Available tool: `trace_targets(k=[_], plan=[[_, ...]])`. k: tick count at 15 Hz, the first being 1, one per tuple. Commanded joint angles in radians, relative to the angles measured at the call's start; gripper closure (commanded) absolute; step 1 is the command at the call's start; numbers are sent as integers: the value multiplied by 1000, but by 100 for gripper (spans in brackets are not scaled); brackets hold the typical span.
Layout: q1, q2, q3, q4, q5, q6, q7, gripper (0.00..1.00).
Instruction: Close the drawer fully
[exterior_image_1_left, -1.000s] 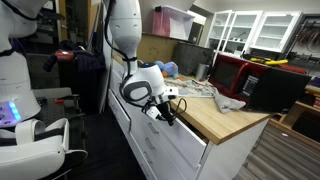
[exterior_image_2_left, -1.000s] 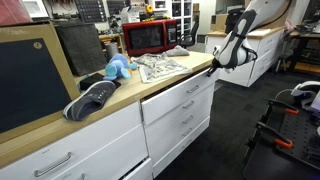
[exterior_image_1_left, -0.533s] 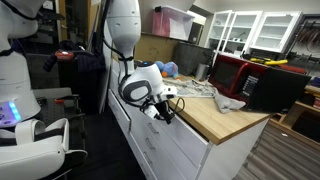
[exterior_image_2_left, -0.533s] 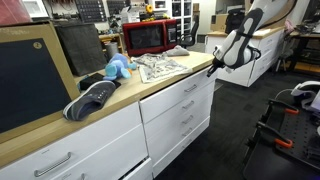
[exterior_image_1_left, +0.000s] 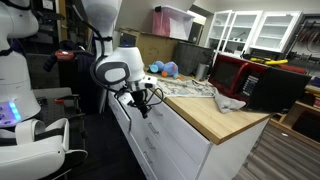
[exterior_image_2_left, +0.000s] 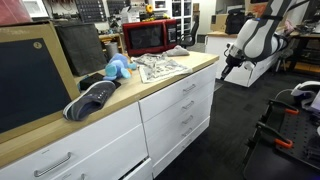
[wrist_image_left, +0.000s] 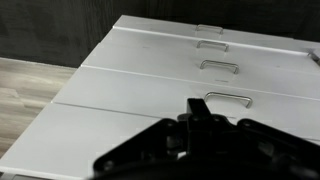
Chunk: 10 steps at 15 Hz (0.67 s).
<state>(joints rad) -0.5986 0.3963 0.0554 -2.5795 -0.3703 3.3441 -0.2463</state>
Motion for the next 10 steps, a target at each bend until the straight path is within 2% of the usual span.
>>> trace_targets(k=[1,3,6,7,10], plan=[[-8,-251,68,-148,29,-209,77,100],[-15,-356,146,-176,85,-349,124,100],[23,-488,236,-164,264,-550,125,100],[192,-530,105,-149,316,-620,130,100],[323,-643,40,-117,286,-803,234,100]])
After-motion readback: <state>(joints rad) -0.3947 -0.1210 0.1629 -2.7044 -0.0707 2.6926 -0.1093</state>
